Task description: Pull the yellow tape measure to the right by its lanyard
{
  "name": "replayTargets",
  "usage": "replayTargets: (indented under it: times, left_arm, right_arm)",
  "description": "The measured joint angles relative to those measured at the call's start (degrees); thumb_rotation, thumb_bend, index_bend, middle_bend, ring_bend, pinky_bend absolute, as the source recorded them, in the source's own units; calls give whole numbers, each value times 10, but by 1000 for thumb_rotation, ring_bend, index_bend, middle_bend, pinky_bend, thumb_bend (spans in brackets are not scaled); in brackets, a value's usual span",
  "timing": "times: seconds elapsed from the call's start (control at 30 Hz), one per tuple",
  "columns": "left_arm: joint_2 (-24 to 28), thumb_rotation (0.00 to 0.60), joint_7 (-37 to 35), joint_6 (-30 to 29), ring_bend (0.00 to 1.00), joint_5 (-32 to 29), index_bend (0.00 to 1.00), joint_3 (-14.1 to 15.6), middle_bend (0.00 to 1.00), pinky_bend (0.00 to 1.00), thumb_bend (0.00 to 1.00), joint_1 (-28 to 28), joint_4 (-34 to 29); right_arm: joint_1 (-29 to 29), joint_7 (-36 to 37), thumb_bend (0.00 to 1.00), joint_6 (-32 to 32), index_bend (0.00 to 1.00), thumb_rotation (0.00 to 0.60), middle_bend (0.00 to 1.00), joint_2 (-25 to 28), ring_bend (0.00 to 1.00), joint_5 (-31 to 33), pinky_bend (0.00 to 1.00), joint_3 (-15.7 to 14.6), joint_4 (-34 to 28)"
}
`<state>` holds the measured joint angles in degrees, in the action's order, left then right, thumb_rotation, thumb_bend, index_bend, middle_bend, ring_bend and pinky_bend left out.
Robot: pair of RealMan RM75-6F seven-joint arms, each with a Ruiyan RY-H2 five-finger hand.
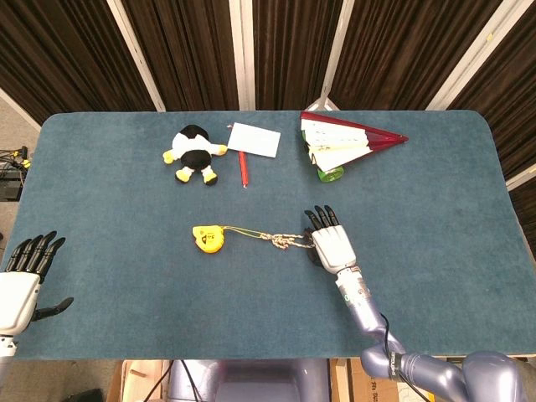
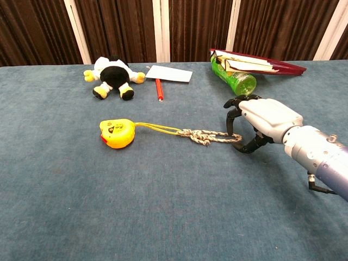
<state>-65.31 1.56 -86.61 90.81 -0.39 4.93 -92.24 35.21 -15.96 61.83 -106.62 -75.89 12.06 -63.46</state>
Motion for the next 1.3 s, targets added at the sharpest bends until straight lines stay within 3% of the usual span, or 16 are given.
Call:
replayTargets:
  times: [0.47,1.1,1.3]
  left_arm:
    - [0,600,0,-2,0,0,0,0,0,0,0,0,-1]
    - [1,600,-1,0,0,-3,0,1,0,0,0,1,-2]
    - [1,600,-1,0,0,-2,0,1,0,0,0,0,-2]
  right_arm:
    - [4,-2,350,0,535,600,168,-3,12,10,36,2,8]
    - [7,2,435,1,555,600,174,-9,14,15,36,-2,12]
    - [8,2,479,3,604,600,182,-9,17,15,39,-2,10]
